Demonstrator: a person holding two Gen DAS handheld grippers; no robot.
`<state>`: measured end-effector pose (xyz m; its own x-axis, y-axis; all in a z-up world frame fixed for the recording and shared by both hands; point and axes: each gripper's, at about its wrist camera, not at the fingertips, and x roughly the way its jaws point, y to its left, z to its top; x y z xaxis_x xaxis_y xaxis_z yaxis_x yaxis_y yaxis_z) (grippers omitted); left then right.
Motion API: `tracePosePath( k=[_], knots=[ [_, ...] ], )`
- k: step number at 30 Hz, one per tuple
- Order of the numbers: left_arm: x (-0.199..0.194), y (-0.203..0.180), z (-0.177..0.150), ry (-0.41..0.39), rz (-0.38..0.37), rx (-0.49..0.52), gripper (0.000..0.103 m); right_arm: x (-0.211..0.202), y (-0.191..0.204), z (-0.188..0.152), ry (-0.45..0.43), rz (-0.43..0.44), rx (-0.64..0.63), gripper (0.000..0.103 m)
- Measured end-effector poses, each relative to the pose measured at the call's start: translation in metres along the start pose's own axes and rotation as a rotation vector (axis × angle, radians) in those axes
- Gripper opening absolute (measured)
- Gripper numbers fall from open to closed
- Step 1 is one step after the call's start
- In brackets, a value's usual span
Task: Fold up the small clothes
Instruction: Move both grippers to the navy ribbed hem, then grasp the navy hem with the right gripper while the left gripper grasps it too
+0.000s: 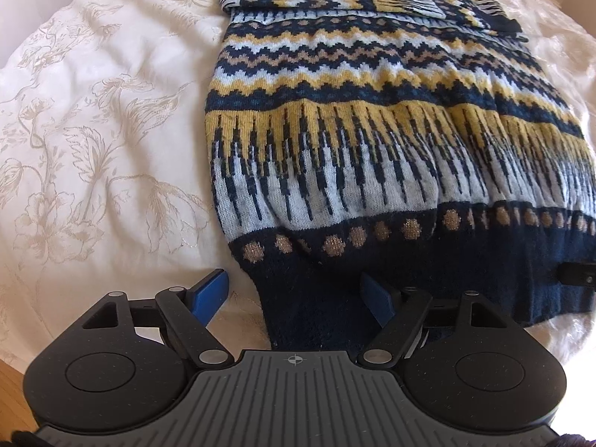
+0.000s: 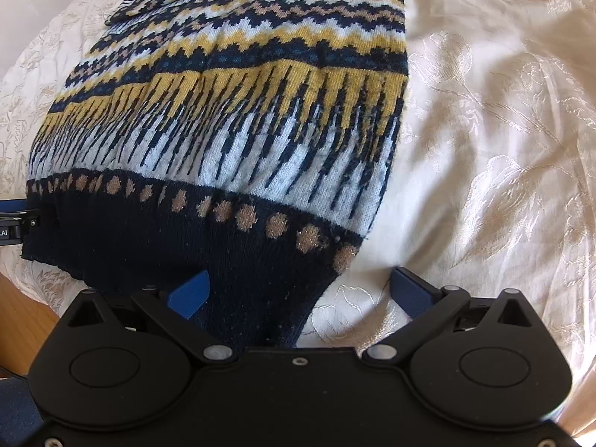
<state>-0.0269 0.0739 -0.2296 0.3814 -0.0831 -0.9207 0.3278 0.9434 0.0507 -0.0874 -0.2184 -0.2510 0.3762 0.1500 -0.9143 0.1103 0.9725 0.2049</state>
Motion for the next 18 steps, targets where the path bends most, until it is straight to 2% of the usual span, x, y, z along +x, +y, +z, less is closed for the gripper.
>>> tracePosePath(
  k=[2, 6, 9, 13, 16, 18],
  knots=[
    [0.003, 0.0, -0.002, -0.007, 0.005, -0.002, 0.081, -0.001, -0.002, -0.005, -0.024, 0.008, 0.001, 0.103],
    [0.009, 0.006, -0.004, 0.004, 0.019, -0.067, 0.098, -0.006, -0.002, -0.013, -0.058, 0.012, -0.011, 0.103],
    [0.013, 0.012, -0.006, 0.014, 0.013, -0.115, 0.103, -0.008, -0.003, -0.01, -0.062, 0.014, -0.01, 0.103],
    [0.017, 0.018, -0.01, 0.021, -0.008, -0.153, 0.103, -0.007, -0.006, -0.008, -0.072, 0.03, -0.003, 0.103],
    [0.022, 0.026, -0.013, 0.043, -0.041, -0.228, 0.103, -0.008, -0.008, -0.008, -0.068, 0.036, -0.005, 0.103],
    [0.022, 0.027, -0.014, 0.044, -0.041, -0.219, 0.103, -0.008, -0.008, -0.008, -0.068, 0.039, -0.009, 0.103]
  ],
)
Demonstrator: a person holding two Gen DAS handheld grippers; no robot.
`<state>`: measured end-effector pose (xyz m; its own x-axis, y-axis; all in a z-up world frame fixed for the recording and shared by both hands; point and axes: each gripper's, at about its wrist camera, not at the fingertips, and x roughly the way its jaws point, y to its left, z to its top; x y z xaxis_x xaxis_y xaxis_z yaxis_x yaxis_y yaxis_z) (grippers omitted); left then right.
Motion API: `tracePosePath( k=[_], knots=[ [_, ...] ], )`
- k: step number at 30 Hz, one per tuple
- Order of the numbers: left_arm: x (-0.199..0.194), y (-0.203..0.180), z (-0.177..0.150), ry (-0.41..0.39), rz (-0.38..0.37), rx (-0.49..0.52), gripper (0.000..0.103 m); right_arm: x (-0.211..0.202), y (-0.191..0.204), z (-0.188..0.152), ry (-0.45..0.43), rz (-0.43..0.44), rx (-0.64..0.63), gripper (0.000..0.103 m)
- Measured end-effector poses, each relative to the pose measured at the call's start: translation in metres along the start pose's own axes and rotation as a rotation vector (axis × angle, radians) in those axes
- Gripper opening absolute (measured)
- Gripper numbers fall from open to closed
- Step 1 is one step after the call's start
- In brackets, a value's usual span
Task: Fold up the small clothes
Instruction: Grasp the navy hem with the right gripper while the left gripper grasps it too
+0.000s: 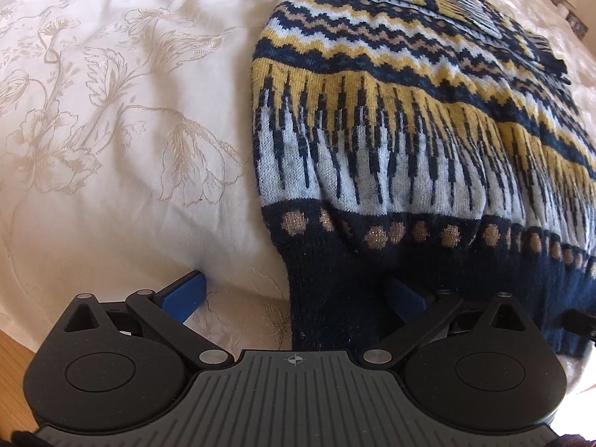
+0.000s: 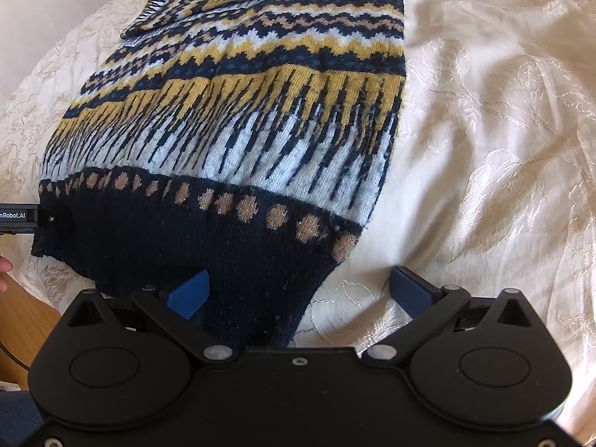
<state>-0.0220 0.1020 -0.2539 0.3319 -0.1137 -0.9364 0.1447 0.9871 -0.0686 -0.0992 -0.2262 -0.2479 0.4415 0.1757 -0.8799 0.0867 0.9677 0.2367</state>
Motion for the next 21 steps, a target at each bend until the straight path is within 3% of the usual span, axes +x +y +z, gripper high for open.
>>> tracePosePath(
  k=[6, 11, 13, 21],
  knots=[
    [-0.003, 0.004, -0.001, -0.001, -0.026, 0.02, 0.103, -0.004, -0.001, -0.002, -0.005, 0.019, 0.016, 0.103],
    [-0.014, -0.003, -0.006, -0.057, -0.042, 0.094, 0.086, -0.008, -0.004, 0.001, 0.023, 0.073, 0.05, 0.102],
    [-0.019, -0.007, -0.008, -0.07, -0.046, 0.123, 0.078, -0.011, -0.005, 0.001, 0.028, 0.099, 0.068, 0.097],
    [-0.024, -0.007, -0.007, -0.068, -0.097, 0.119, 0.063, -0.014, -0.008, 0.003, 0.037, 0.121, 0.127, 0.069]
  ],
)
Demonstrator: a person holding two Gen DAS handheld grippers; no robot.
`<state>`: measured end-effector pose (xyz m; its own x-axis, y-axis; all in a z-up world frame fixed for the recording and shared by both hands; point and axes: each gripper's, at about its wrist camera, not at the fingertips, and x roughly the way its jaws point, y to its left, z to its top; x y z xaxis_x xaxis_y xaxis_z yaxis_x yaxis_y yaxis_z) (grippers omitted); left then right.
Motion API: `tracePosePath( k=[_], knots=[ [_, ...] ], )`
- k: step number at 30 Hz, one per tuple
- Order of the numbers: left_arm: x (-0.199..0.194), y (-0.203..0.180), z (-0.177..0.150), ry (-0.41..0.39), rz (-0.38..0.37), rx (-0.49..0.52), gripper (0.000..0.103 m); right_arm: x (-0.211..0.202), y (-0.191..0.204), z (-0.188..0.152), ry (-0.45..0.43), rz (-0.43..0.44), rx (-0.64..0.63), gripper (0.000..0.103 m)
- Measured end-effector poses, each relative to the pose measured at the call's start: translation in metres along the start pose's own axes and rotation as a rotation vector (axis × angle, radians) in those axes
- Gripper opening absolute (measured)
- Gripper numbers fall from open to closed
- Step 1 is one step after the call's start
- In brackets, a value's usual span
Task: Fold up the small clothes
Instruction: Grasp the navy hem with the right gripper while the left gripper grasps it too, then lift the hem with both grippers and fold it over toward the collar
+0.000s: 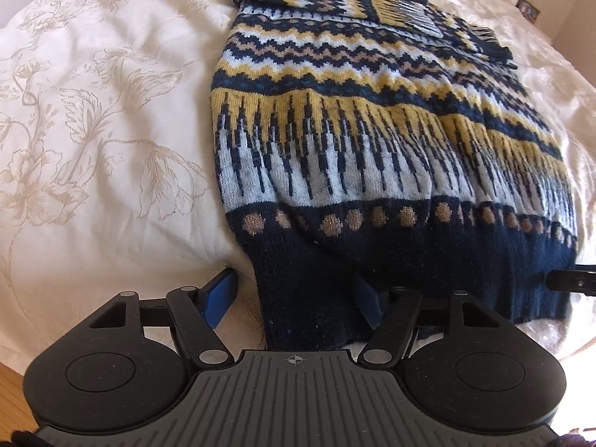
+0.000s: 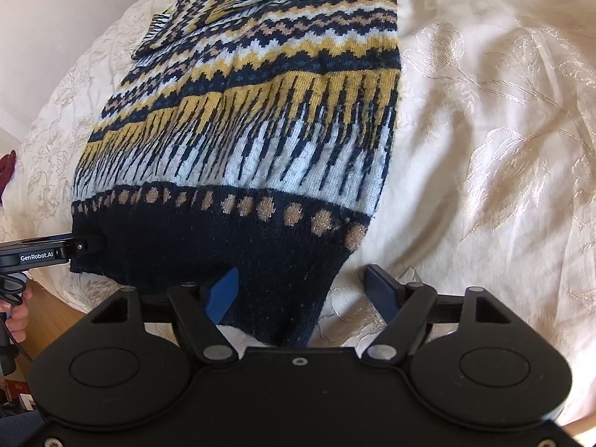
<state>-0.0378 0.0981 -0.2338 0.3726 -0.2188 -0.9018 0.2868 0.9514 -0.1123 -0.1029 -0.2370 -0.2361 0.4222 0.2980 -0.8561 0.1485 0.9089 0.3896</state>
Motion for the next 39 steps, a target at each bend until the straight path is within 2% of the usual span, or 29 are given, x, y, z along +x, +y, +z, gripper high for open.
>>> tracePosePath(
  k=[3, 5, 7, 8, 9, 10, 13, 19, 26, 35, 39],
  knots=[
    [-0.001, 0.001, 0.002, 0.009, -0.021, 0.004, 0.054, 0.0, -0.003, 0.001, 0.003, 0.014, 0.045, 0.06],
    [-0.001, 0.0, 0.003, 0.019, -0.035, 0.005, 0.047, 0.0, -0.005, 0.002, 0.005, 0.033, 0.074, 0.047],
    [-0.001, 0.0, 0.004, 0.029, -0.046, 0.005, 0.035, 0.0, -0.008, 0.002, 0.017, 0.068, 0.103, 0.018],
    [-0.001, -0.001, 0.006, 0.035, -0.053, 0.006, 0.03, 0.0, -0.009, 0.002, 0.02, 0.082, 0.114, 0.015],
    [-0.001, -0.001, 0.007, 0.041, -0.06, 0.006, 0.021, -0.001, -0.007, 0.002, 0.018, 0.089, 0.119, 0.014],
    [-0.002, -0.001, 0.009, 0.046, -0.068, 0.007, 0.016, -0.003, -0.005, 0.003, 0.016, 0.091, 0.118, 0.013],
    [-0.011, 0.001, 0.016, 0.041, -0.083, 0.0, 0.008, -0.014, -0.001, 0.008, -0.01, 0.116, 0.125, 0.012],
    [-0.044, 0.011, 0.039, -0.028, -0.144, -0.063, 0.006, -0.049, 0.01, 0.028, -0.102, 0.17, 0.127, 0.012],
    [-0.078, 0.016, 0.086, -0.149, -0.18, -0.107, 0.006, -0.079, 0.016, 0.07, -0.235, 0.198, 0.149, 0.012],
    [-0.089, 0.016, 0.166, -0.296, -0.195, -0.115, 0.006, -0.091, 0.02, 0.145, -0.393, 0.203, 0.159, 0.012],
    [-0.08, 0.016, 0.2, -0.33, -0.206, -0.131, 0.006, -0.087, 0.019, 0.182, -0.445, 0.19, 0.159, 0.012]
  ],
)
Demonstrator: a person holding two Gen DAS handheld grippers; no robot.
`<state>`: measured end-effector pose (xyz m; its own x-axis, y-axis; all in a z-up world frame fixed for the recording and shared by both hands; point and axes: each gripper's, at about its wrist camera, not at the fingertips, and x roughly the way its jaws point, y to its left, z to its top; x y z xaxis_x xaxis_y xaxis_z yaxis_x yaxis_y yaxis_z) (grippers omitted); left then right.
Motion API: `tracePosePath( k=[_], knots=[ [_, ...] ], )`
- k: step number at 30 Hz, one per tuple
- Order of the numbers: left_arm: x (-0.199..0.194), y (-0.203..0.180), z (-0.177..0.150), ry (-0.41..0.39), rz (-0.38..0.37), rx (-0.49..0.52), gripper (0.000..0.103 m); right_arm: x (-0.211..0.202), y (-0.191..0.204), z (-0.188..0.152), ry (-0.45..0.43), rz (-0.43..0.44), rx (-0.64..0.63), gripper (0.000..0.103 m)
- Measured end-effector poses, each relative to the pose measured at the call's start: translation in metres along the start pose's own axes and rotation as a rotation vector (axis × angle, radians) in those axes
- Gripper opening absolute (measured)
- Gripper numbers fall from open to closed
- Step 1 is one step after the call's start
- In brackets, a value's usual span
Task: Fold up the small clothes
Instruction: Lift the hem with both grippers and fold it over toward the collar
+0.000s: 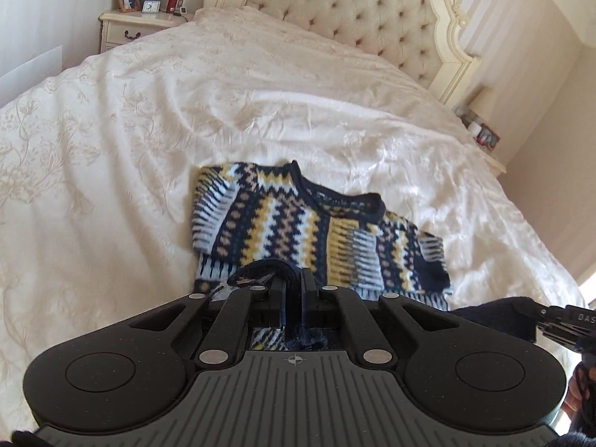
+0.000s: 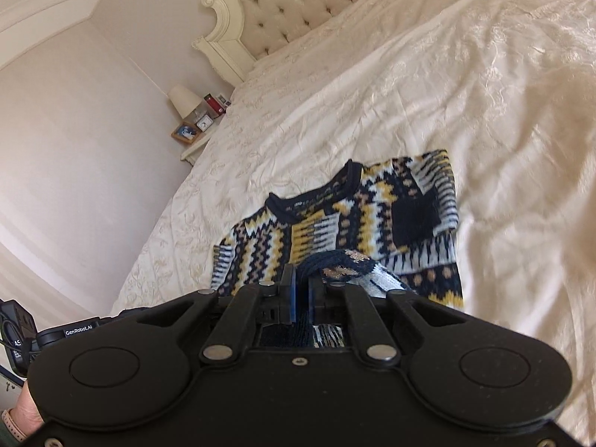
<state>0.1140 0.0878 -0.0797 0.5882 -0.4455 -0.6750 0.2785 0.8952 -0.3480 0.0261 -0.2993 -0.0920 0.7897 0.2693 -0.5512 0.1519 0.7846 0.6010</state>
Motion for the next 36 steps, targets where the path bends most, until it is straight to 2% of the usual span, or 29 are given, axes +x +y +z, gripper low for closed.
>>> tracePosePath(
  k=[9, 16, 25, 36],
  knots=[
    [0.057, -0.008, 0.052, -0.024, -0.005, 0.007, 0.006, 0.058, -0.003, 0.053, -0.031, -0.054, -0.022, 0.012],
    [0.107, 0.002, 0.078, 0.021, 0.01, -0.022, 0.006, 0.11, -0.017, 0.076, -0.002, -0.115, 0.009, 0.012],
    [0.174, 0.018, 0.089, 0.114, 0.053, -0.006, 0.007, 0.179, -0.039, 0.089, 0.074, -0.212, 0.045, 0.012],
    [0.223, 0.033, 0.102, 0.178, 0.078, -0.049, 0.01, 0.232, -0.05, 0.1, 0.15, -0.3, 0.043, 0.012]
  ],
)
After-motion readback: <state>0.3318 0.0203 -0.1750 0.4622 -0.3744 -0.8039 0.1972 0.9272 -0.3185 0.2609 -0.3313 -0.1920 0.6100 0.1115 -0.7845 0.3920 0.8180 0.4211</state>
